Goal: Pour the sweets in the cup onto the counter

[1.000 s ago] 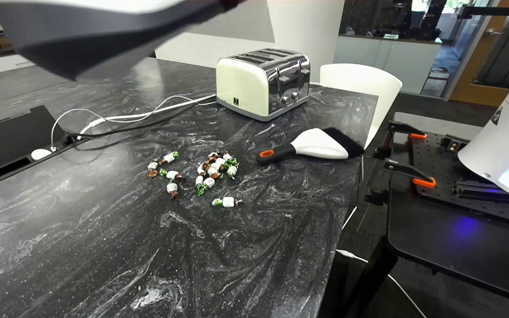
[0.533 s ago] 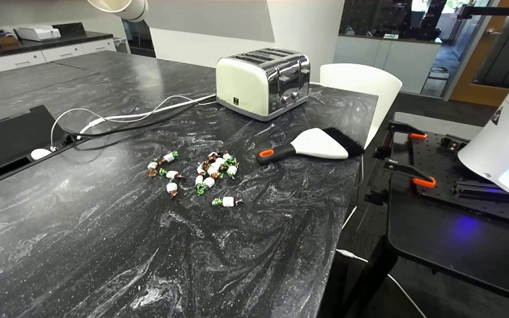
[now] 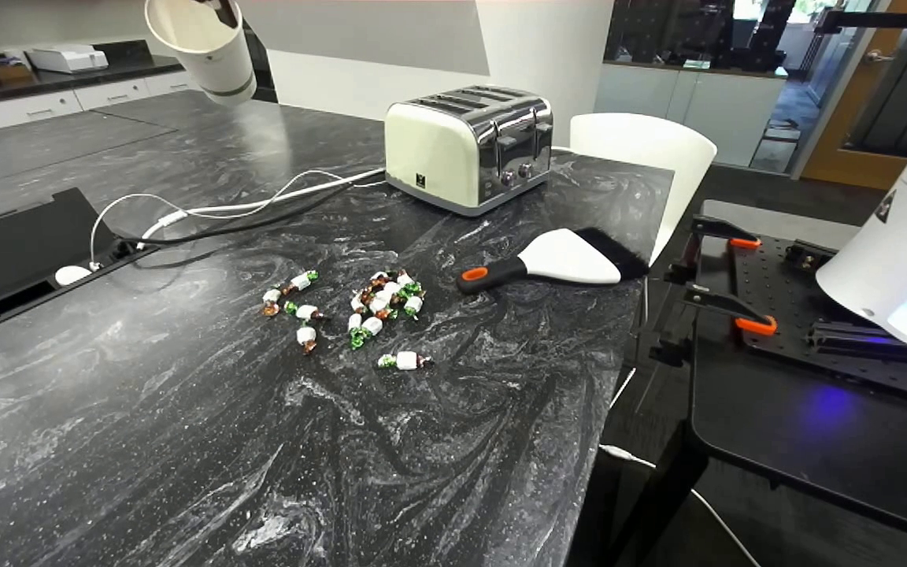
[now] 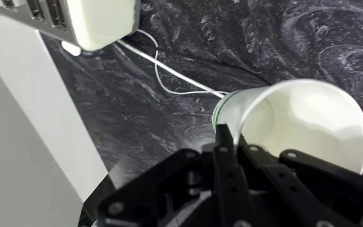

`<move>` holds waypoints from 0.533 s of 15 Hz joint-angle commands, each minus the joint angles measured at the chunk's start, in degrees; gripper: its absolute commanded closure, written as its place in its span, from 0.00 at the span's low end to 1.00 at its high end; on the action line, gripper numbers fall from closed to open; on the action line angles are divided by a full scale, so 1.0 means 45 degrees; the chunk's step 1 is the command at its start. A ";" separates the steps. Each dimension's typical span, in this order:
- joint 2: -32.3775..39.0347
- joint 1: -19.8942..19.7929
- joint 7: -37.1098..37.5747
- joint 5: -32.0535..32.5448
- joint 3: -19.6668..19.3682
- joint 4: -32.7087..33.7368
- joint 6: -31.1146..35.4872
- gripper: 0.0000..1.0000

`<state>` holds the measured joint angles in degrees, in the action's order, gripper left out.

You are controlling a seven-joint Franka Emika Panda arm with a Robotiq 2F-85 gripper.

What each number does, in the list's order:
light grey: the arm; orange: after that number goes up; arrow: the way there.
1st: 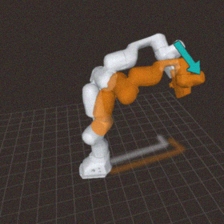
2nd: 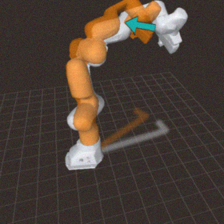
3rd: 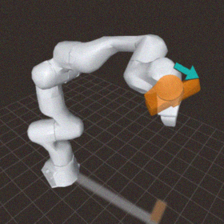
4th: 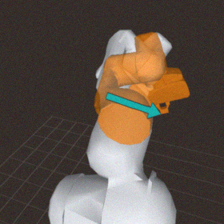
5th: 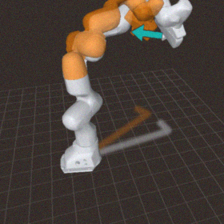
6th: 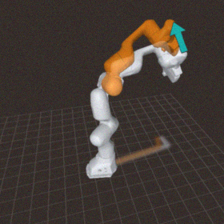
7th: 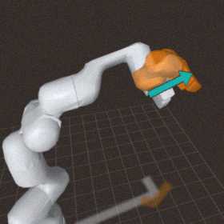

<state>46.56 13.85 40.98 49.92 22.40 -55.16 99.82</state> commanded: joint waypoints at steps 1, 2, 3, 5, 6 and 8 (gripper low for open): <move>-0.1240 -0.2174 0.0697 -0.1825 0.1111 -0.3053 0.2117 0.99; -0.1317 -0.2727 0.0861 -0.2328 0.1352 -0.3607 0.2729 0.99; -0.1382 -0.3244 0.1214 -0.2769 0.1531 -0.4175 0.3337 0.99; -0.1590 -0.3960 0.1999 -0.3055 0.1501 -0.5355 0.4127 0.99; -0.1700 -0.4292 0.2584 -0.3059 0.1429 -0.5962 0.4606 0.99; -0.1997 -0.4682 0.4095 -0.2655 0.1039 -0.7158 0.5106 0.99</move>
<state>42.96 -3.82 51.01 37.53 28.29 -76.10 118.45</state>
